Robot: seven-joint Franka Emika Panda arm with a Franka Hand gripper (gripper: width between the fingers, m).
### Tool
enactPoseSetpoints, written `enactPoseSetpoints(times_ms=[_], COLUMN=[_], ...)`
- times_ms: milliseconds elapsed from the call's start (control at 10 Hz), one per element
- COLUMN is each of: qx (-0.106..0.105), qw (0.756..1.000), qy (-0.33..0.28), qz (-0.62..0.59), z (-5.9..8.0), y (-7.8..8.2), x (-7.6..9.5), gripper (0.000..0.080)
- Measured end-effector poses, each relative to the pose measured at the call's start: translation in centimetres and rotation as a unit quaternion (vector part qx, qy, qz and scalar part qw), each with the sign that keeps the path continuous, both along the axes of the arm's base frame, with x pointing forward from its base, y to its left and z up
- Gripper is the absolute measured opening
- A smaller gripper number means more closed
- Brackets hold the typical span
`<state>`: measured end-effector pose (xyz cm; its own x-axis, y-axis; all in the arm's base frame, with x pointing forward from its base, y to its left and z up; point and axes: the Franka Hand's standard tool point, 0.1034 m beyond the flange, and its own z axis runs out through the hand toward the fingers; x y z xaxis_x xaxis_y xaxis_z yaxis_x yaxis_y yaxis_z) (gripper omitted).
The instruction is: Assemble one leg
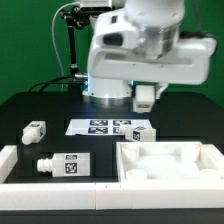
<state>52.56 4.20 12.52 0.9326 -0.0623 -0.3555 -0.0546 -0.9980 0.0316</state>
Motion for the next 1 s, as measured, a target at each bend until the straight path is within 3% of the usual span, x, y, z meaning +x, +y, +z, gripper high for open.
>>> enactPoseSetpoints(times_ms=[100, 200, 700, 1000], qx=[0.003, 0.004, 0.008, 0.011], qw=[0.999, 0.997, 0.970, 0.929], qy=[-0.045, -0.081, -0.243, -0.368], qz=[0.006, 0.009, 0.015, 0.039], z=[1.0, 1.0, 0.4, -1.3], y=[0.4, 0.7, 1.2, 3.9], x=[2.3, 3.3, 3.8, 6.9], gripper=[0.0284, 0.0284, 0.0284, 0.0284])
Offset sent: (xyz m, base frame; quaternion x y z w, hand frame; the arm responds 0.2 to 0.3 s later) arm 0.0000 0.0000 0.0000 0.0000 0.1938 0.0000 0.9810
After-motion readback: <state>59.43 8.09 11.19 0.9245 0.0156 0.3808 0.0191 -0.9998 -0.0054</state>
